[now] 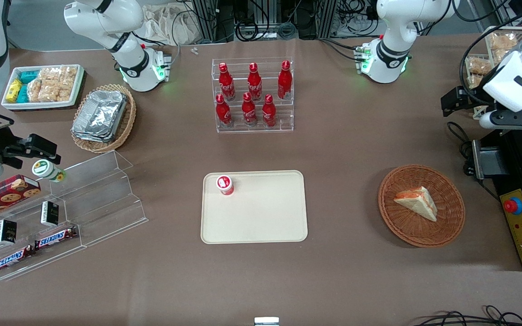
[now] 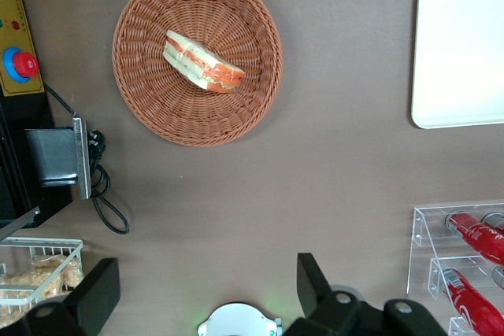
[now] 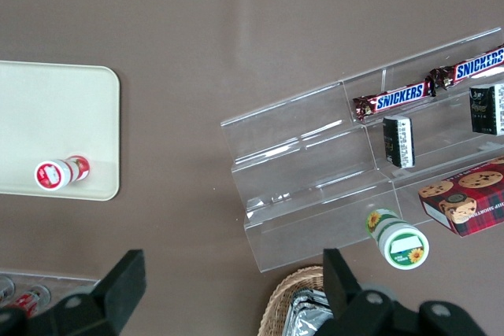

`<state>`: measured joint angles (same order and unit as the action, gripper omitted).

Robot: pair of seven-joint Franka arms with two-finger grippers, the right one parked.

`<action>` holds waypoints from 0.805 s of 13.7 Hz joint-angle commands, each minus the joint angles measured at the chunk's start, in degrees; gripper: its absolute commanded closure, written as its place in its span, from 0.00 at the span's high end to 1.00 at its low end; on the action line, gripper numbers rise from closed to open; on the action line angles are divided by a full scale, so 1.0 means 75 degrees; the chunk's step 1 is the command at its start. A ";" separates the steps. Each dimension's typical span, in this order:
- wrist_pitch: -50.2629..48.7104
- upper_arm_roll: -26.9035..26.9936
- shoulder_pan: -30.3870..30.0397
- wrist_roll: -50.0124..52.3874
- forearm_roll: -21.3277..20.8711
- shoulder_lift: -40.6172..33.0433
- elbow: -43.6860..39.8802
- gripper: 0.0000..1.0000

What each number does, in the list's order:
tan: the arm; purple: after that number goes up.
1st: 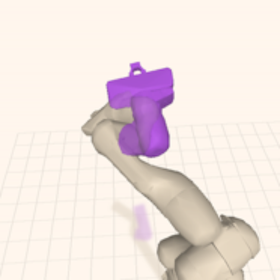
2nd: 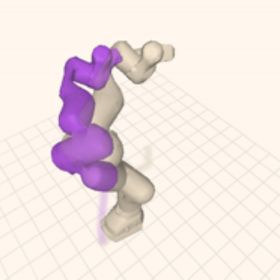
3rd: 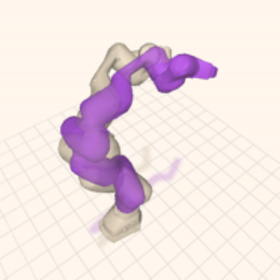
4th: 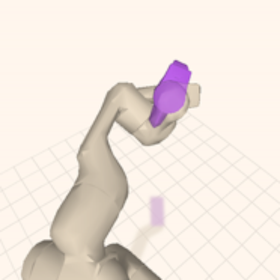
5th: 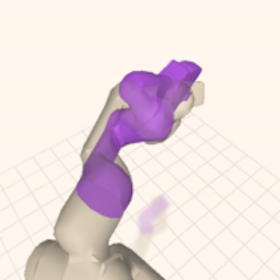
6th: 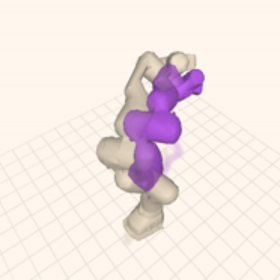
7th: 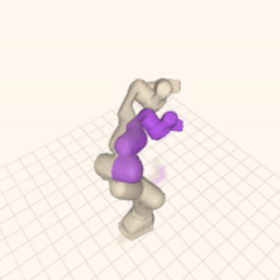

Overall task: Place sandwich from basket to tray
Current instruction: 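Move the left gripper over the sandwich in the wicker basket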

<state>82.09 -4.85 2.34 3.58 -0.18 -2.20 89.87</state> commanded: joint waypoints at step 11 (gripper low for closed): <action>0.0433 -0.0104 -0.0206 0.3194 -0.0140 0.0503 0.0041 1.00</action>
<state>83.46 -5.16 1.77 19.93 -0.68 -0.35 89.99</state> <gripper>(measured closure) 0.000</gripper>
